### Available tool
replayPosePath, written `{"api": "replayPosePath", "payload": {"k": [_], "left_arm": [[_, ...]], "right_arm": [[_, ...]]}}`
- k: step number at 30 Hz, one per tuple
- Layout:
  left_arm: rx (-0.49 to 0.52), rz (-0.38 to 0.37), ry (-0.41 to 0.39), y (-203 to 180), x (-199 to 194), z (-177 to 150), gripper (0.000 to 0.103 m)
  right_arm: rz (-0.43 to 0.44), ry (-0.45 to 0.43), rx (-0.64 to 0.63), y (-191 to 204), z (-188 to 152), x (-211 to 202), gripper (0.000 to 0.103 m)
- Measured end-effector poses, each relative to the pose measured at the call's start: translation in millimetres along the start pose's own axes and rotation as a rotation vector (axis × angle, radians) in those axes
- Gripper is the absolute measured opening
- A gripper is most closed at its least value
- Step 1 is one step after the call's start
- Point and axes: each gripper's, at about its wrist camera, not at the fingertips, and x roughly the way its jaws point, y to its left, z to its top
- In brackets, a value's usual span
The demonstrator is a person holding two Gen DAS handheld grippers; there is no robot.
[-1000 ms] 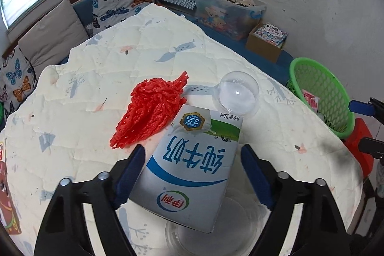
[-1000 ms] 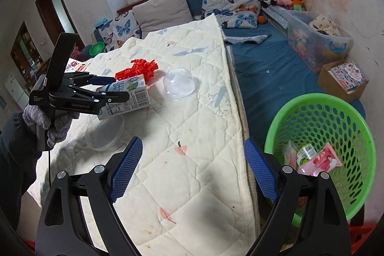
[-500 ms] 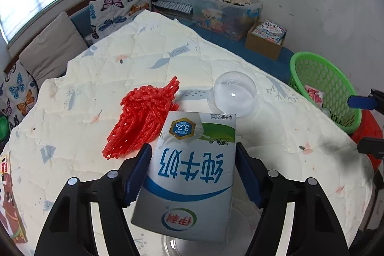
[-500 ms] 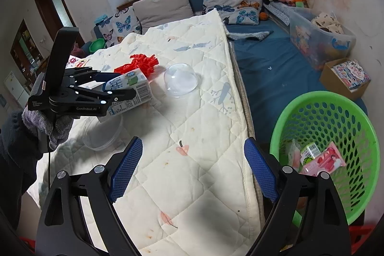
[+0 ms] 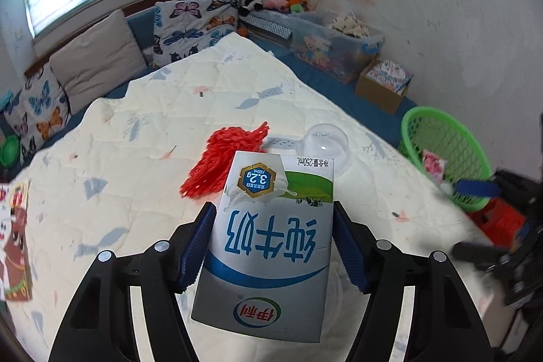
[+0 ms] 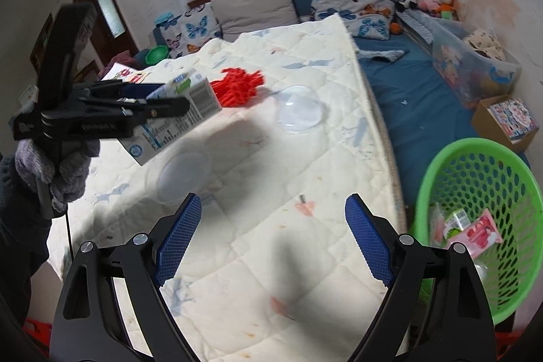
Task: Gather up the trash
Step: 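Lower the right tool over the clear round plastic tub and close on it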
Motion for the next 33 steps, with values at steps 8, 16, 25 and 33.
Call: {"api": "replayPosePath", "payload": {"k": [8,16,25,33], "left_arm": [[-0.086,0.067,-0.026,29.9,-37.4,-20.7,0.065],[-0.153,0.129,-0.036,53.9,-61.4,-45.2,0.065],[-0.192,0.149,-0.041,67.9,-74.4,-65.5,0.065],[-0.203,0.139,-0.038,69.9,-73.7,-71.6,0.065]], "right_arm": [[0.068,0.042,-0.075,38.6,1.6,26.8,0.086],[0.107,0.098,-0.175,82.4,7.1,64.2,0.088],[0.097,0.148,-0.231,106.9,12.2,107.2,0.095],[0.068,0.178,-0.212,105.3,12.4,128.6,0.095]]}}
